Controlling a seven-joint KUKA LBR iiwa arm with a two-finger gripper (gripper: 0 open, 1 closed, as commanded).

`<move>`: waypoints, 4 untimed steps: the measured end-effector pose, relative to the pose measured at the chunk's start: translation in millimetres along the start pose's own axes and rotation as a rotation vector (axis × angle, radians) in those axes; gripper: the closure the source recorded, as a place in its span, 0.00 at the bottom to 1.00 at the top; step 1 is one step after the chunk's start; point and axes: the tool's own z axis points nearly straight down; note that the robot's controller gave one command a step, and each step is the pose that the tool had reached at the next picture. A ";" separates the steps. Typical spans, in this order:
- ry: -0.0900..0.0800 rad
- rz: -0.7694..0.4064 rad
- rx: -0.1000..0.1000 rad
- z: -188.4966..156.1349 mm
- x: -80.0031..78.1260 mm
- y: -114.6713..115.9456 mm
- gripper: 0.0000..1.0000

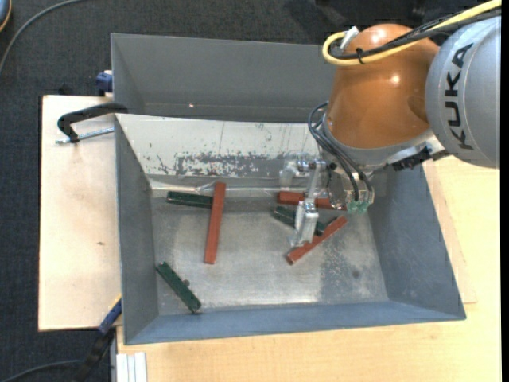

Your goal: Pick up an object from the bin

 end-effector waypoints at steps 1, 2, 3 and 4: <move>0.009 -0.256 0.001 109.8 36.1 -30.2 0.00; -0.011 -0.124 0.001 175.4 3.3 -105.9 0.00; -0.002 -0.129 0.000 176.4 6.5 -103.9 1.00; -0.014 -0.144 0.003 56.9 -16.0 -115.0 1.00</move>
Offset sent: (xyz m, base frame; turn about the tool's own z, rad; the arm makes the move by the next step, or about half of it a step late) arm -0.0348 -0.0298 -0.1076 -0.2565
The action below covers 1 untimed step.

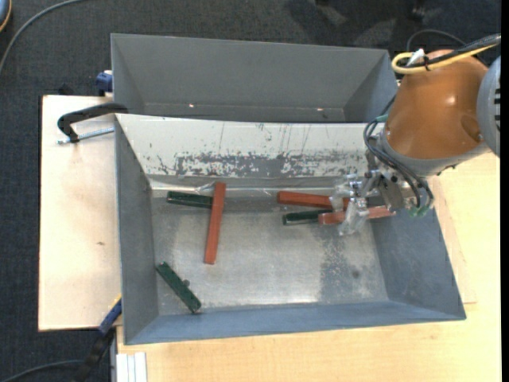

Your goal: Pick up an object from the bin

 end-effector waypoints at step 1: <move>0.005 -0.007 -0.001 -31.2 -3.6 -3.0 1.00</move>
Offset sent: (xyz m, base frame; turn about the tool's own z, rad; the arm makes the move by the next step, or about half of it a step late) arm 0.0013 -0.0031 0.0279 -0.0078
